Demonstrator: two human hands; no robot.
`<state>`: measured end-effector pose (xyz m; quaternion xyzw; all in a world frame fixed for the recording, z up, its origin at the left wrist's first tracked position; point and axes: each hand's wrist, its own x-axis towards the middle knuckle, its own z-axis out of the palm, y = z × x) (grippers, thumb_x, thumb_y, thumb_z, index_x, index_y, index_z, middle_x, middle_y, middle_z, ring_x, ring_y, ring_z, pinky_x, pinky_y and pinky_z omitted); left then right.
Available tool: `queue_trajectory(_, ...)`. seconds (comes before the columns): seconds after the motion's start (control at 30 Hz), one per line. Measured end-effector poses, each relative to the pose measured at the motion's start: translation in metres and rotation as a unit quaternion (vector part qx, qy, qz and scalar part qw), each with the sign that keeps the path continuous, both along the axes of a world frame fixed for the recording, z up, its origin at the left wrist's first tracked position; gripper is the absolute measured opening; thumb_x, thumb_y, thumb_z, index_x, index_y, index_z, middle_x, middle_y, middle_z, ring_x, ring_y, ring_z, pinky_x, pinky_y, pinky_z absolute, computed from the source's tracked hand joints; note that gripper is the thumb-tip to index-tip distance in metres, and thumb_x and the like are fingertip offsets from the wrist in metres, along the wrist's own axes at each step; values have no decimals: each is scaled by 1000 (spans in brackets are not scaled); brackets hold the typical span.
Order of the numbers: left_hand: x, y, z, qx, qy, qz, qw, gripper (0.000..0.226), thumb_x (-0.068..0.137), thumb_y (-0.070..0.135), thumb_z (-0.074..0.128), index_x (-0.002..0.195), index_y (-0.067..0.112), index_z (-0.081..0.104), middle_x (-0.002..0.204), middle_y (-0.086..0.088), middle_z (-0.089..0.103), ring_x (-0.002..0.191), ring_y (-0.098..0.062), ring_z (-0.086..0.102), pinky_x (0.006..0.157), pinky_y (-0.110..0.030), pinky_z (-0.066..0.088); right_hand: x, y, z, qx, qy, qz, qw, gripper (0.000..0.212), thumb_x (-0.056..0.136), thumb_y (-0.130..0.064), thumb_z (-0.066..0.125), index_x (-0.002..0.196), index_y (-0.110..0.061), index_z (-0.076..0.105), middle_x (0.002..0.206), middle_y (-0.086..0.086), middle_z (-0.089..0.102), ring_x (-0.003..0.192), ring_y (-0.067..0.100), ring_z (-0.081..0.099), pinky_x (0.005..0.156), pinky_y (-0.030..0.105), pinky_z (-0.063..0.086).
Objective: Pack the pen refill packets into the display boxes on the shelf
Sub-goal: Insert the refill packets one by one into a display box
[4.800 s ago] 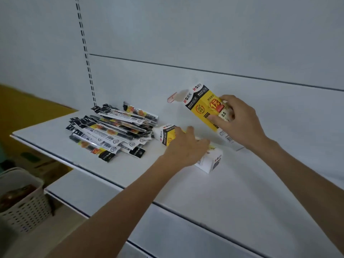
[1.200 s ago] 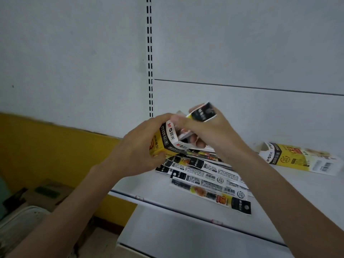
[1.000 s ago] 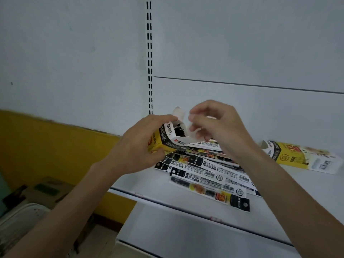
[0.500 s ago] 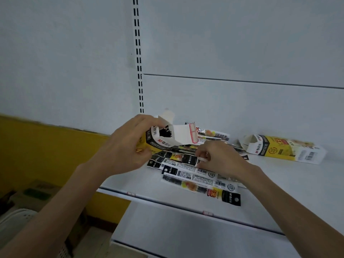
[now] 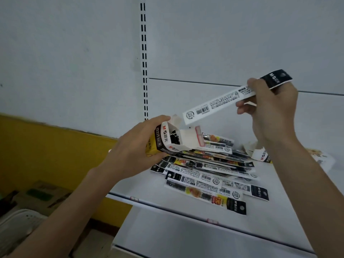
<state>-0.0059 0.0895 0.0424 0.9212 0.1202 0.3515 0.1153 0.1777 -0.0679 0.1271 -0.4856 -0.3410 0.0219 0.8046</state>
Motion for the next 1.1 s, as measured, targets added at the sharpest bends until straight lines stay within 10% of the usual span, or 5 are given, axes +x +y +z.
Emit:
queue_trajectory(0.37,4,0,2,-21,-8,15,1000,82,72,27,75,137,36,26,114,19,46,101,-4,49,77,-12,41,-31,26,-31,-120,-80,67,987,16,87,-11,62,83,-12,47,79,12,65,48,15,62,39,25,48)
queue_trajectory(0.57,-2,7,3,-1,-44,31,999,72,73,26,75,134,31,36,112,18,46,100,5,42,79,-10,37,-8,29,-55,-251,-175,1,952,23,81,-42,64,96,-24,60,93,-9,65,74,7,57,67,25,50)
queue_trajectory(0.77,-2,9,4,-12,-62,31,998,68,74,22,74,133,26,40,113,15,45,101,8,39,74,0,35,29,31,-112,-579,-403,28,708,33,83,-24,67,115,-21,63,110,-5,65,91,7,56,74,18,41)
queue_trajectory(1.1,4,12,-2,-8,-60,11,998,68,73,32,68,133,30,38,112,13,48,100,3,43,79,-9,36,35,34,-117,-537,-450,8,713,14,89,-28,57,96,-22,67,96,-4,62,90,14,56,71,28,42)
